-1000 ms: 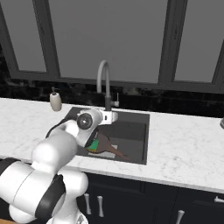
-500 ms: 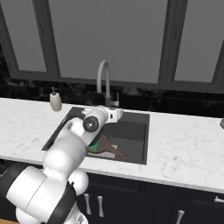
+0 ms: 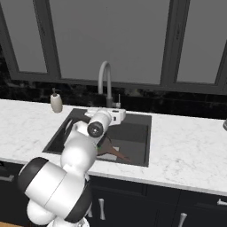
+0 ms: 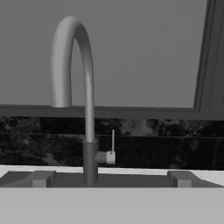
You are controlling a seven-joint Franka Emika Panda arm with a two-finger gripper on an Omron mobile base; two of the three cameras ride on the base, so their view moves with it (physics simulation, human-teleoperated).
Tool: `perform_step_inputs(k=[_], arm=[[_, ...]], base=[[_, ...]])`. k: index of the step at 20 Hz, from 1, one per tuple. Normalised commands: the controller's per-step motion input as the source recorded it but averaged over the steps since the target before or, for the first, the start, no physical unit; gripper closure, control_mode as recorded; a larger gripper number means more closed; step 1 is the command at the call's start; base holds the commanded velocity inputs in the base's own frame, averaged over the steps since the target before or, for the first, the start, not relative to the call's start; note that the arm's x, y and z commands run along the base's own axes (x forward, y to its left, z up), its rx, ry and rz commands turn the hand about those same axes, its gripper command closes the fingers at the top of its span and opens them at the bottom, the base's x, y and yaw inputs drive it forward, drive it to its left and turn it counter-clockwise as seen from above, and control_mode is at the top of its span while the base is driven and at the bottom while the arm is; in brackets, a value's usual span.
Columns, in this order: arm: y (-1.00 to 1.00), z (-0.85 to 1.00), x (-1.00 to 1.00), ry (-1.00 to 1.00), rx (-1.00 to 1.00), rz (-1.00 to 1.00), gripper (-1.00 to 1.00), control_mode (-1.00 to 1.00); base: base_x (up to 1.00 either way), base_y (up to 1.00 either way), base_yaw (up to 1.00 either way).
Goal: Pick the pan and sponge and place them into the sink. Then turn on the water.
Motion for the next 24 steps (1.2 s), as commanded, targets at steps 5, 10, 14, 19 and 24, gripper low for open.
perform_step_inputs(k=[5, 10, 14, 19, 24], arm=[[0.00, -0.04, 0.18, 0.00, 0.00, 0.06, -1.00, -1.00], [0.00, -0.07, 0.08, 0.00, 0.00, 0.07, -1.00, -1.00], [0.00, -0.02, 0.08, 0.00, 0.00, 0.07, -1.00, -1.00], [0.00, -0.02, 0.05, 0.00, 0.00, 0.07, -1.00, -1.00], [0.01, 0.00, 0.14, 0.00, 0.00, 0.04, -1.00, -1.00]], base=[[0.00, 0.00, 0.00], [0.00, 0.00, 0.00], [0.00, 0.00, 0.00], [0.00, 0.00, 0.00], [0.00, 0.00, 0.00]])
